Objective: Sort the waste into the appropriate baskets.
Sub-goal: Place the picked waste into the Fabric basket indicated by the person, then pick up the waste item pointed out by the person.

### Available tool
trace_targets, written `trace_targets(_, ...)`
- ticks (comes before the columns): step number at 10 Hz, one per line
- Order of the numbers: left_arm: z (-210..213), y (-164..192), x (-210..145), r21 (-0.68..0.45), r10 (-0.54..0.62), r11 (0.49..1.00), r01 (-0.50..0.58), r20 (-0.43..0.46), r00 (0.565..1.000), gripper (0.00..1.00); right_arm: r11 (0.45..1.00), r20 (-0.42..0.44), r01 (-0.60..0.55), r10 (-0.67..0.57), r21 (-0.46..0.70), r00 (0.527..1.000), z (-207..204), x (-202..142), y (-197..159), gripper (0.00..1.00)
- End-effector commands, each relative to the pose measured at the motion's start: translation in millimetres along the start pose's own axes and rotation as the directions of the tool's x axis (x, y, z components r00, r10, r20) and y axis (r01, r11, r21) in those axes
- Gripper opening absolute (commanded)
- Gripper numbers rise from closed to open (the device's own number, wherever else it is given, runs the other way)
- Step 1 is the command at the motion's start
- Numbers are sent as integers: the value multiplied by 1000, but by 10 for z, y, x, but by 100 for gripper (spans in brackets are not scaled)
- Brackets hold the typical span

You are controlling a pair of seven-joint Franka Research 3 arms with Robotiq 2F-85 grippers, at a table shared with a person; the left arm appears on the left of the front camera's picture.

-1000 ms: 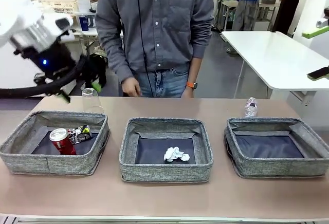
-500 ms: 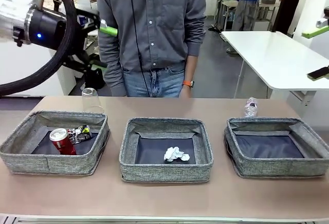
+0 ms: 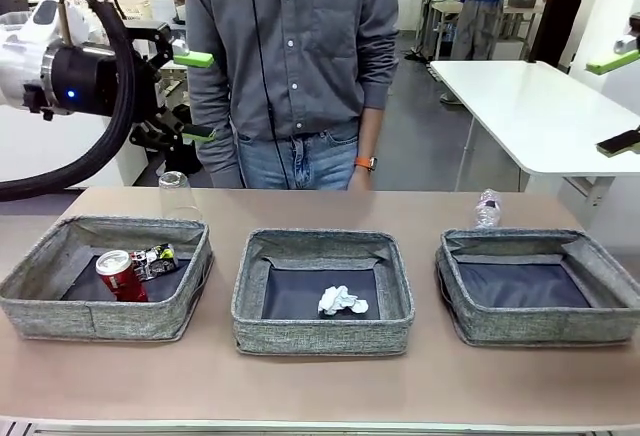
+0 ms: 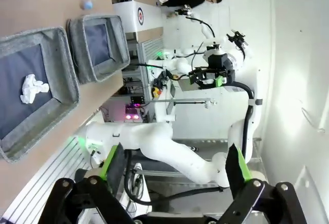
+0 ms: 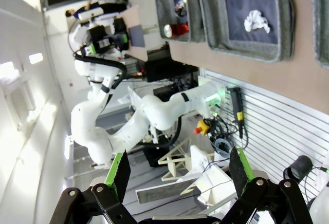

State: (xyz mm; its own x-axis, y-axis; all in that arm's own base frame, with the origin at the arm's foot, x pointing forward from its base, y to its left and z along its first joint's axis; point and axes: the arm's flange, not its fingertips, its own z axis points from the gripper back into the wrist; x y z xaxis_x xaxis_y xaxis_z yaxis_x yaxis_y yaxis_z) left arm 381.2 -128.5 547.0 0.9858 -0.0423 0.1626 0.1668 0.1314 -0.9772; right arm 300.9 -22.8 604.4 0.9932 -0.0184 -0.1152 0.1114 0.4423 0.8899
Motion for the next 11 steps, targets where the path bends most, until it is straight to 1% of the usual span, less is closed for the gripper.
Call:
trace_targets(1,-34,-117,-22,7,-2,1000,2,37,999,100,1000,6,-14,14,12,1000,13,16,31,100)
trace_targets(11,-34,-117,-22,7,-2,1000,2,37,999,100,1000,6,-14,14,12,1000,13,16,31,100)
